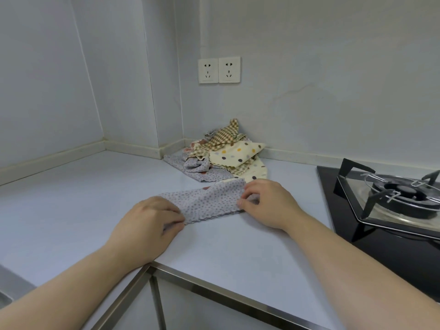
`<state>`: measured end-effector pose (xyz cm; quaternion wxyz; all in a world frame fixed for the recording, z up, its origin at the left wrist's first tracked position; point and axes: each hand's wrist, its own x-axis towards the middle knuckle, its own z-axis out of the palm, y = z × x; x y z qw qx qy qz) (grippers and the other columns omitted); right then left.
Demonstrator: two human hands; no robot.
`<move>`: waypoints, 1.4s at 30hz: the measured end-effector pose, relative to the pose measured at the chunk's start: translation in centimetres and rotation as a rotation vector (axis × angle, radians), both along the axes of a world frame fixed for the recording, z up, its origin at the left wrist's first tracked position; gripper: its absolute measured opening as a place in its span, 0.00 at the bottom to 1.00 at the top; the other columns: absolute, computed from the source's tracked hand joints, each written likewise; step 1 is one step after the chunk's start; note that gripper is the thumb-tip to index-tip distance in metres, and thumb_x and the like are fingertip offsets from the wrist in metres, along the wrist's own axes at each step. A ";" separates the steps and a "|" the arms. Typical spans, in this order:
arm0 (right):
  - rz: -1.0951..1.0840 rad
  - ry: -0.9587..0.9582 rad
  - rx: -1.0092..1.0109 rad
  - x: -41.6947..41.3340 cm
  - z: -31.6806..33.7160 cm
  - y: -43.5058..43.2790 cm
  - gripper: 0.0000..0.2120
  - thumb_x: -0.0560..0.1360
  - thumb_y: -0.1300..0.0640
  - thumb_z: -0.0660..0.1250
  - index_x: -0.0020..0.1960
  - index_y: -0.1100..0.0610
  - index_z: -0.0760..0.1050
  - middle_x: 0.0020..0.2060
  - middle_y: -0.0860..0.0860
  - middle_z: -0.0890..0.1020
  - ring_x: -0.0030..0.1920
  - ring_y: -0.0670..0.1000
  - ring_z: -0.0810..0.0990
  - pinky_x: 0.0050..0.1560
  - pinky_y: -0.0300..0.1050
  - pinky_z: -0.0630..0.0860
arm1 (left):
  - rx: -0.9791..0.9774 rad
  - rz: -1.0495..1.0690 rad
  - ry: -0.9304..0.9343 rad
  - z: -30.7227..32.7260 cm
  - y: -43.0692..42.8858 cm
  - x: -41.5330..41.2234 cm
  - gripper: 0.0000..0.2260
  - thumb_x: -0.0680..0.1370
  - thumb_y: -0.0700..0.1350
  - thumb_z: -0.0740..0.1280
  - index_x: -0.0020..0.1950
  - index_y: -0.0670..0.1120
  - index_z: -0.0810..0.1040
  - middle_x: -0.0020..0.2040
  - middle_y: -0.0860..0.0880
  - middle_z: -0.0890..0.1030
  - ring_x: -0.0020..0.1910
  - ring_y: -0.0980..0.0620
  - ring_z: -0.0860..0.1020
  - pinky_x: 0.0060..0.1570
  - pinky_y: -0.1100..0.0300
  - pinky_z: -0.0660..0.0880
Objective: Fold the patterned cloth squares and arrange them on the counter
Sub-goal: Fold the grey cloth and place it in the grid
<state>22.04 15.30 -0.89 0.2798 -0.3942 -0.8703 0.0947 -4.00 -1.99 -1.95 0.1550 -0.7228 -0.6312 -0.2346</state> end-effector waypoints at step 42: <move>0.063 -0.154 0.028 -2.5 1.7 -3.3 0.18 0.79 0.36 0.63 0.62 0.45 0.67 0.54 0.45 0.79 0.54 0.52 0.78 0.53 0.53 0.77 | 0.092 0.339 -0.223 1.3 1.0 -0.2 0.08 0.82 0.53 0.64 0.53 0.52 0.81 0.45 0.51 0.83 0.45 0.44 0.79 0.41 0.52 0.75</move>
